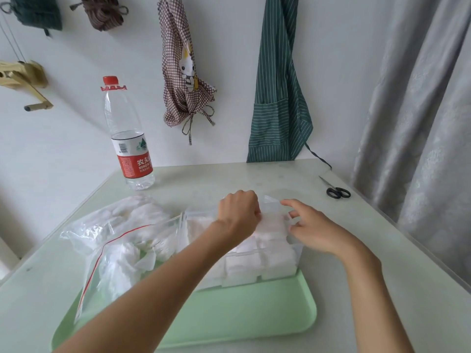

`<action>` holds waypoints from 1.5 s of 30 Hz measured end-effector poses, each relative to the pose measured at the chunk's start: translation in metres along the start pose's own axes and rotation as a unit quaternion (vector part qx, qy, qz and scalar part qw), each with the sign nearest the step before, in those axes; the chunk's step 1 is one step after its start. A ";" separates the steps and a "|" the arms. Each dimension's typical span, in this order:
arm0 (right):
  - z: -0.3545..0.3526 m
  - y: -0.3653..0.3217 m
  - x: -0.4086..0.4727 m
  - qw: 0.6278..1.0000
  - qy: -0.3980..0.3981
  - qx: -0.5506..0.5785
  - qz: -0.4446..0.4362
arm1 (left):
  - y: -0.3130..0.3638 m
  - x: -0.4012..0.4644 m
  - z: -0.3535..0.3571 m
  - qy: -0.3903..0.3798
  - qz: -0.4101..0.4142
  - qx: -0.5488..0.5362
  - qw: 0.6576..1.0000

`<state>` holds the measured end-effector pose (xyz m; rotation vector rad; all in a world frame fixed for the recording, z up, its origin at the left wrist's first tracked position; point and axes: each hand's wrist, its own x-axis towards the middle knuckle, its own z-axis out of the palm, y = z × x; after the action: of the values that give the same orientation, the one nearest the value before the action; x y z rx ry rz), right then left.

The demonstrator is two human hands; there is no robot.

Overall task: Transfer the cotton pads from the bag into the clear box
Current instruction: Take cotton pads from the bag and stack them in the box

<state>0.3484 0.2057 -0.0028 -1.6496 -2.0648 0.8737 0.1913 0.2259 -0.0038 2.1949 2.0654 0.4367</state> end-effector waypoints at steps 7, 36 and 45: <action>0.009 -0.005 0.002 0.992 0.023 -0.120 0.010 | -0.003 -0.003 -0.002 0.072 0.060 0.108 0.990; 0.026 -0.078 -0.044 0.968 0.165 -0.115 -0.147 | -0.146 -0.130 -0.083 0.090 -0.184 -0.003 0.979; 0.141 -0.141 -0.035 0.935 0.173 -0.136 -0.279 | -0.208 -0.123 -0.058 -0.104 -0.247 -0.026 0.963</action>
<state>0.1654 0.1199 -0.0118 -1.1123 -2.2733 0.1048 -0.0292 0.1130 -0.0203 1.5318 2.3333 0.1972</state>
